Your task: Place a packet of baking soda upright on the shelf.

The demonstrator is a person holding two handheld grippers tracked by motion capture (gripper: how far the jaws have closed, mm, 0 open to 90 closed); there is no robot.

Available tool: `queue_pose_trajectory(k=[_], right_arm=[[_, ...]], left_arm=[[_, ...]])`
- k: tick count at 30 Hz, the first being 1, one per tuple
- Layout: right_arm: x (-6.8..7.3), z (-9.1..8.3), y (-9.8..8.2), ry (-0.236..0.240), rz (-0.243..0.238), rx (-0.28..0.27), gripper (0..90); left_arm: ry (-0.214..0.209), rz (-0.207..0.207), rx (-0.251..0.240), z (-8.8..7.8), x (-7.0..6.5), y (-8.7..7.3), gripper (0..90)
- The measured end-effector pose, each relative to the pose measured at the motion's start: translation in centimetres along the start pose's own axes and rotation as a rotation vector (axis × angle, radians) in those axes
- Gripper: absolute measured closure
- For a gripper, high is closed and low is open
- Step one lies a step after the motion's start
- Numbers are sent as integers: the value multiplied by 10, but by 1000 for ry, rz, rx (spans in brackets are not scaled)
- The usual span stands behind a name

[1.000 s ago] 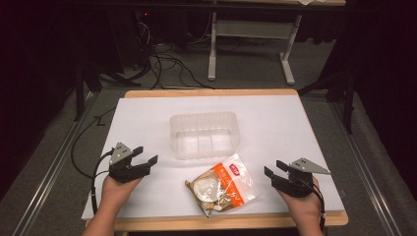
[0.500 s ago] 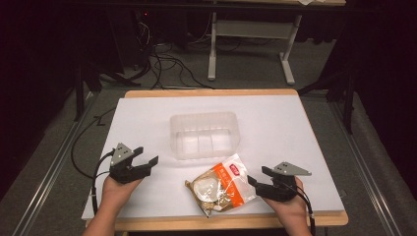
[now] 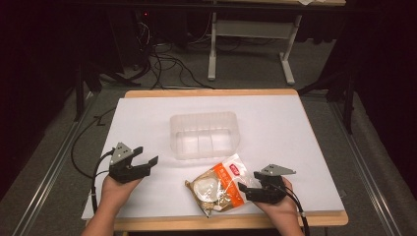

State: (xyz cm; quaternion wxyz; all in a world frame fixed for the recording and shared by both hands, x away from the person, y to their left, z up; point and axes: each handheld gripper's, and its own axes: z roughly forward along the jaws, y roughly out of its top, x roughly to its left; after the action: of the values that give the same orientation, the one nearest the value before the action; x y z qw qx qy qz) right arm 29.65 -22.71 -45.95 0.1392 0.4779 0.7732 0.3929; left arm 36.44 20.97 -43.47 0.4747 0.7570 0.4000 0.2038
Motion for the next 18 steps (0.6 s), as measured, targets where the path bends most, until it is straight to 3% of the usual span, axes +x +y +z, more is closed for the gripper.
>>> queue_pose_trajectory(k=[11,18], right_arm=[[-3,9,-3,11,42,42,247],[-4,12,-5,56,61,57,311]], left_arm=[[-5,14,6,0,-1,1,296],[-10,17,11,1,-1,1,296]])
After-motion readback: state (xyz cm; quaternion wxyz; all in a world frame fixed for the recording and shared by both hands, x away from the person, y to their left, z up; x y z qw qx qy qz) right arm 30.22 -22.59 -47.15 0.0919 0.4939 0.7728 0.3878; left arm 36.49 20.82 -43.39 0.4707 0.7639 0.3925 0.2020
